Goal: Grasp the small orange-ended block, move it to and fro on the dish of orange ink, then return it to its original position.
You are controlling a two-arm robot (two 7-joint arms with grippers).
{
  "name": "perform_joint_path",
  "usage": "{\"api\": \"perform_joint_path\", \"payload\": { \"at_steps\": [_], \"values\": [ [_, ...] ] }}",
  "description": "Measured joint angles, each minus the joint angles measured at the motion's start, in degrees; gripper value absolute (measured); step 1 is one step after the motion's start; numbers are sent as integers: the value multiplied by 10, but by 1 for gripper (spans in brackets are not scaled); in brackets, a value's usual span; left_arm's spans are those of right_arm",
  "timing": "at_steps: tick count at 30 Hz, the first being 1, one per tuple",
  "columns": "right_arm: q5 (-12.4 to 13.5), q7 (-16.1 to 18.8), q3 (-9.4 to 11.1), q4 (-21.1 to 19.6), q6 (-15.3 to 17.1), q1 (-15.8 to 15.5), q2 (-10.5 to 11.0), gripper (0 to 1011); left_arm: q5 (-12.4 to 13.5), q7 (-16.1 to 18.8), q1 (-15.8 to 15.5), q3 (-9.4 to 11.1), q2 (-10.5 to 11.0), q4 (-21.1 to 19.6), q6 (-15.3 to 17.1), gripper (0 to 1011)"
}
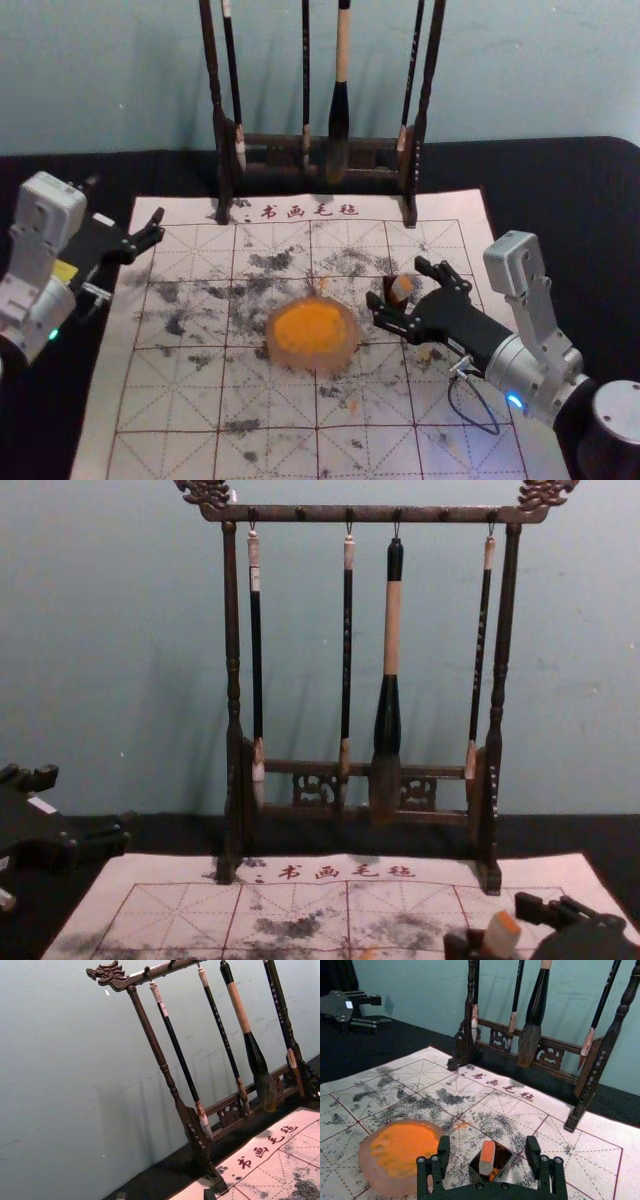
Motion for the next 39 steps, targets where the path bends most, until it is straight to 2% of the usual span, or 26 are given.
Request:
{"api": "perform_joint_path", "payload": {
  "at_steps": [4,7,10,11,24,25,29,39],
  "values": [
    [0,0,0,0,0,0,0,915,0,0,0,0,0,0,0,1001],
    [1,0,0,0,0,0,0,810,0,0,0,0,0,0,0,1001],
    [1,0,0,0,0,0,0,747,0,0,0,0,0,0,0,1001],
    [1,0,-1,0,0,0,1,691,0,0,0,0,0,0,0,1002],
    [2,-1,-1,0,-1,0,1,306,0,0,0,0,0,0,0,1001],
    [2,-1,-1,0,-1,0,1,244,0,0,0,0,0,0,0,1001],
    [2,-1,-1,0,-1,0,1,142,0,0,0,0,0,0,0,1001],
    [2,-1,-1,0,-1,0,1,133,0,0,0,0,0,0,0,1001]
  ]
}}
